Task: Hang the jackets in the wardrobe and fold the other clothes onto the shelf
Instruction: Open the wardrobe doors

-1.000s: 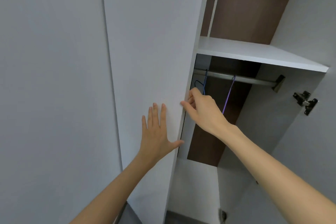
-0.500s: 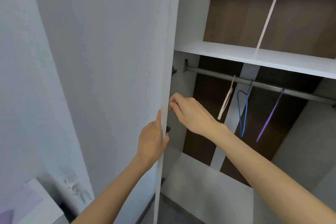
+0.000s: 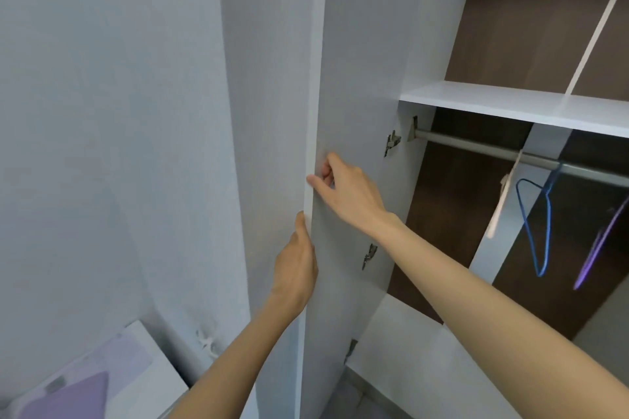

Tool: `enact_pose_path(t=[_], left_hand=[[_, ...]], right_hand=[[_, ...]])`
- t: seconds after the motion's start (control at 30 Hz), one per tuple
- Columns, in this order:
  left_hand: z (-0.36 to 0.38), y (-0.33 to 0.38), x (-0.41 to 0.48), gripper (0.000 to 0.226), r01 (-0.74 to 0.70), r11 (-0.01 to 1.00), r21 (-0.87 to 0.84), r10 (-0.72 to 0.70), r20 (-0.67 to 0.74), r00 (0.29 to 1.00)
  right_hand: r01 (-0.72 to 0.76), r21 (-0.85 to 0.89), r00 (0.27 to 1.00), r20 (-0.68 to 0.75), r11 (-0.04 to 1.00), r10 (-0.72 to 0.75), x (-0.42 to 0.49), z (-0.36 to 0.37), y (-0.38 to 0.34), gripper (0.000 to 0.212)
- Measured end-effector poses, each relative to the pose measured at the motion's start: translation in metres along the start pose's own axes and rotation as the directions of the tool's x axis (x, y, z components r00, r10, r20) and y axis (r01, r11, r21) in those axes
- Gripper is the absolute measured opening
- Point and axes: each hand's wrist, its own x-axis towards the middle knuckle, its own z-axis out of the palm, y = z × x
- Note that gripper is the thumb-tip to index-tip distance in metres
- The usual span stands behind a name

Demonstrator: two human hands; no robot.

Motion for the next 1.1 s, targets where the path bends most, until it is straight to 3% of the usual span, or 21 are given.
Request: enact_pose_path(t=[0.27, 0.4, 0.5, 0.63, 0.87, 1.1], left_hand=[[-0.014, -0.009, 0.003, 0.077, -0.028, 1.000, 0.000, 0.028, 0.046, 0.999], [-0.025, 0.001, -0.011, 0.071, -0.129, 0.988, -0.080, 0.119, -0.115, 0.986], [-0.030, 0.010, -0.016, 0.054, -0.248, 0.961, -0.123, 0.223, -0.185, 0.957], [-0.018, 0.024, -0.013, 0.044, -0.339, 0.933, -0.123, 0.334, -0.058, 0.941], [0.043, 0.077, 0.011, 0.040, -0.342, 0.915, -0.213, 0.371, 0.114, 0.922], [0.115, 0.143, 0.057, 0.038, -0.373, 0.893, -0.254, 0.419, 0.163, 0.893]], right_hand=[[-0.046, 0.064, 0.999, -0.011, 0.997, 0.047, 0.009, 0.011, -0.004, 0.029], [-0.079, 0.096, 0.997, 0.001, 0.992, 0.079, -0.004, -0.002, 0.009, 0.025], [-0.130, 0.141, 0.987, -0.080, 0.982, 0.142, -0.022, -0.016, 0.029, 0.019], [-0.223, 0.138, 0.957, -0.156, 0.965, 0.243, -0.056, -0.036, 0.067, 0.016], [-0.464, 0.032, 0.859, -0.230, 0.885, 0.458, -0.116, -0.076, 0.139, 0.015], [-0.642, 0.025, 0.723, -0.314, 0.767, 0.615, -0.142, -0.105, 0.226, 0.017]])
